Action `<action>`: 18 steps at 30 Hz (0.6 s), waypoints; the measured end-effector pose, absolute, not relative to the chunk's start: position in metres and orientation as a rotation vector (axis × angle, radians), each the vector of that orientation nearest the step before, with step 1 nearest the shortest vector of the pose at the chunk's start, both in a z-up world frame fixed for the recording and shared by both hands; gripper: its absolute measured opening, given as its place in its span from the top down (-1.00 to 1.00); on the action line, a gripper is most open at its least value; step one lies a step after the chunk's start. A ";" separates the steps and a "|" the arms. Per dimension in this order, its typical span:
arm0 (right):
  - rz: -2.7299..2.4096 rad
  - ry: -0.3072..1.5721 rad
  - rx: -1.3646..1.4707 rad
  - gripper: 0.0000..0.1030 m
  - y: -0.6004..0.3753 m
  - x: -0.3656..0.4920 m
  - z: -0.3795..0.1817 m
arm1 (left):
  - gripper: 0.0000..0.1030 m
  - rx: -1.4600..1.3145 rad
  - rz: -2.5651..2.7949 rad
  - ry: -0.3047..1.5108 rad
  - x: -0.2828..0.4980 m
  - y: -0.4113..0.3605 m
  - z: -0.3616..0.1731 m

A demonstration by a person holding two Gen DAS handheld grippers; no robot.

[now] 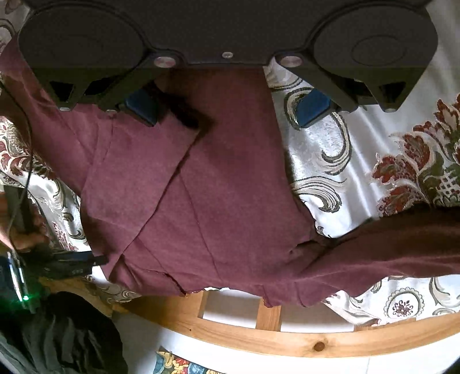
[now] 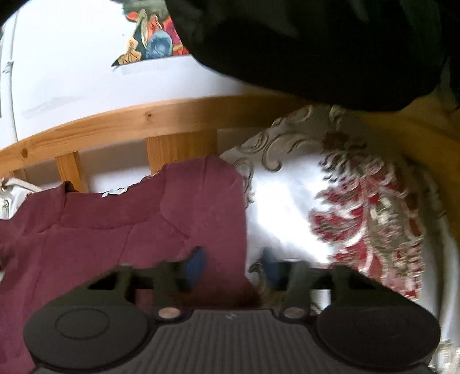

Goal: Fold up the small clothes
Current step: 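Grasp the sleeve with the right tool, fold it across the body, release, then move the left tool to the cuff of the other sleeve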

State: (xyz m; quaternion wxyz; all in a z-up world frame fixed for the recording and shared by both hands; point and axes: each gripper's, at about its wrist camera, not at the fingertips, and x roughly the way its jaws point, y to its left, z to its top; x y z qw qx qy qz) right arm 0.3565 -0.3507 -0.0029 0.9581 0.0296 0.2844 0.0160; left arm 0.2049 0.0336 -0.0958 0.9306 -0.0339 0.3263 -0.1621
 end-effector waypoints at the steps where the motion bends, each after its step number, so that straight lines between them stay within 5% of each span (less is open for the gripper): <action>1: 0.025 0.566 0.057 0.79 -0.349 0.356 -0.002 | -0.99 -0.068 -0.334 0.668 0.204 0.033 -0.096; 8: -0.066 0.514 -0.022 0.84 -0.348 0.367 0.013 | -0.99 -0.013 -0.330 0.670 0.202 0.025 -0.096; 10: -0.085 0.512 -0.019 0.60 -0.350 0.364 0.007 | -0.99 0.007 -0.330 0.669 0.201 0.024 -0.097; 12: -0.090 0.492 0.003 0.02 -0.352 0.353 0.002 | -0.99 0.012 -0.333 0.667 0.201 0.024 -0.097; 18: -0.210 0.427 -0.151 -0.45 -0.339 0.298 -0.019 | -0.99 0.021 -0.336 0.660 0.199 0.024 -0.098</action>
